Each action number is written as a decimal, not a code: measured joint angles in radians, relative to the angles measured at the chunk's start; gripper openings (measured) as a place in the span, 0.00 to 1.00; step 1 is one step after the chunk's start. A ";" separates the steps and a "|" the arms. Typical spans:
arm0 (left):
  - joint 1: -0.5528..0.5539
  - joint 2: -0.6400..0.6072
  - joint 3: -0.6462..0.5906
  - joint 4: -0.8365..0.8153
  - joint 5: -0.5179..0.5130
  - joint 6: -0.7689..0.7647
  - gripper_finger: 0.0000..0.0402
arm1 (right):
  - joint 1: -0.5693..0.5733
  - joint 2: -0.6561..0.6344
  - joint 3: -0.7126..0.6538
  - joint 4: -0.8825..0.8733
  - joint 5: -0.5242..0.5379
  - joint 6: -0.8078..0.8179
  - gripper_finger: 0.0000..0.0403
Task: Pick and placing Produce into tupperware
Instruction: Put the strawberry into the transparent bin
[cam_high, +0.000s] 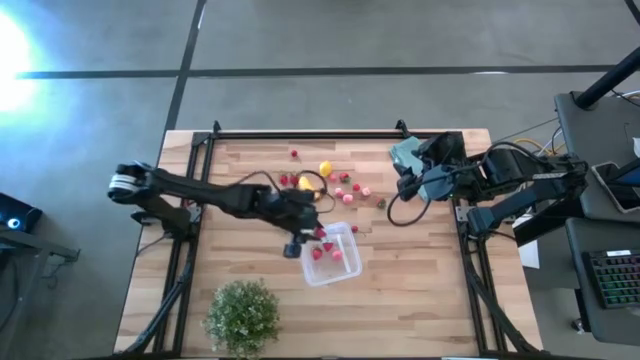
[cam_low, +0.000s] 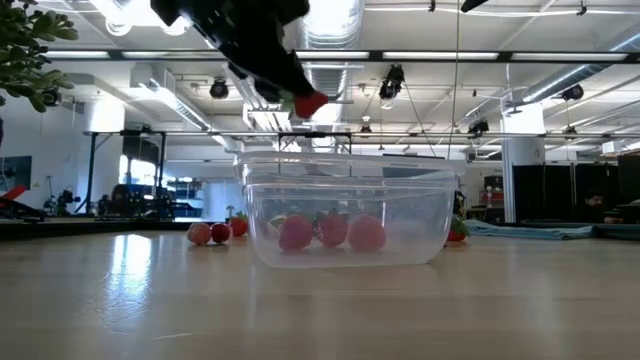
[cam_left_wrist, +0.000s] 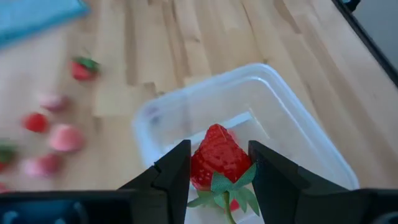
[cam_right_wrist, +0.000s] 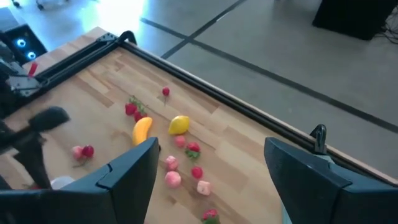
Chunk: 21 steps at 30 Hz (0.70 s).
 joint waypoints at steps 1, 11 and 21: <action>-0.005 0.021 0.000 0.013 0.008 -0.027 0.32 | 0.000 0.000 0.000 -0.002 -0.003 -0.007 0.70; -0.013 0.161 0.074 0.079 0.084 -0.323 0.33 | 0.000 0.000 0.000 -0.017 -0.057 -0.069 0.69; -0.013 0.174 0.189 -0.174 0.083 -0.395 0.56 | 0.000 -0.009 0.000 -0.019 -0.113 -0.109 0.68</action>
